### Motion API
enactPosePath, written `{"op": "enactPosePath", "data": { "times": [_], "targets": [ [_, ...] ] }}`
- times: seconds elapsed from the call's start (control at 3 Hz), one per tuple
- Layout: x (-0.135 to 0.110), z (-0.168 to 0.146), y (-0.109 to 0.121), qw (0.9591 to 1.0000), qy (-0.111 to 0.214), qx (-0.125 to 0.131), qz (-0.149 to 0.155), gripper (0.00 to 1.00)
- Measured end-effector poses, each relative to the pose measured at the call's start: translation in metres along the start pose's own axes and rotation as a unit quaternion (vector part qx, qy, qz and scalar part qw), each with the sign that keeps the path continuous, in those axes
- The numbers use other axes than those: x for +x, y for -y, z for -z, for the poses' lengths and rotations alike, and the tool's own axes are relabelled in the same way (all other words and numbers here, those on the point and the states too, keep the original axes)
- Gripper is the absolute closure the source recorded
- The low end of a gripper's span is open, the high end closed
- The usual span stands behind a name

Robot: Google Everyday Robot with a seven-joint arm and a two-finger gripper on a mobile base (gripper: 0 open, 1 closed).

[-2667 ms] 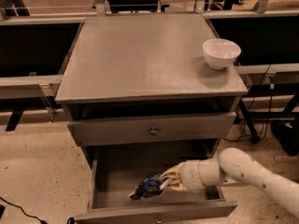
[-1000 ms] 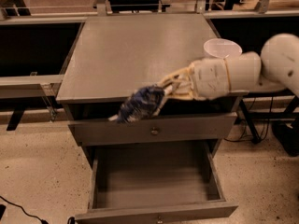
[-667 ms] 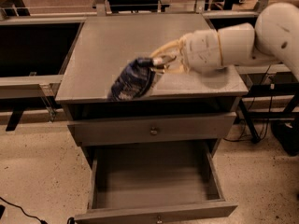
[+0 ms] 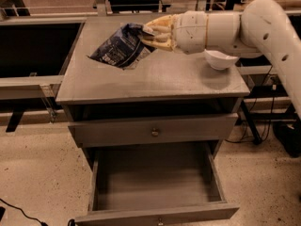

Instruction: Pick blue chip bag from middle drawer and place on counter

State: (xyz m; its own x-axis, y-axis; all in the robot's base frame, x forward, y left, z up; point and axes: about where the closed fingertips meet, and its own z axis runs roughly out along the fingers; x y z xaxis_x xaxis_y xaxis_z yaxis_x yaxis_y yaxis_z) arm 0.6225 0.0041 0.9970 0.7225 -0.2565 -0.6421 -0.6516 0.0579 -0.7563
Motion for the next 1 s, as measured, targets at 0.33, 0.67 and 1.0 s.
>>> {"op": "enactPosePath", "data": {
  "times": [0.33, 0.67, 1.0],
  "targets": [
    [0.005, -0.012, 0.005, 0.9987, -0.023, 0.046, 0.003, 0.36],
    [0.016, -0.027, -0.001, 0.9973, -0.038, 0.062, -0.006, 0.05],
    [0.016, -0.027, -0.001, 0.9973, -0.038, 0.062, -0.006, 0.0]
  ]
}}
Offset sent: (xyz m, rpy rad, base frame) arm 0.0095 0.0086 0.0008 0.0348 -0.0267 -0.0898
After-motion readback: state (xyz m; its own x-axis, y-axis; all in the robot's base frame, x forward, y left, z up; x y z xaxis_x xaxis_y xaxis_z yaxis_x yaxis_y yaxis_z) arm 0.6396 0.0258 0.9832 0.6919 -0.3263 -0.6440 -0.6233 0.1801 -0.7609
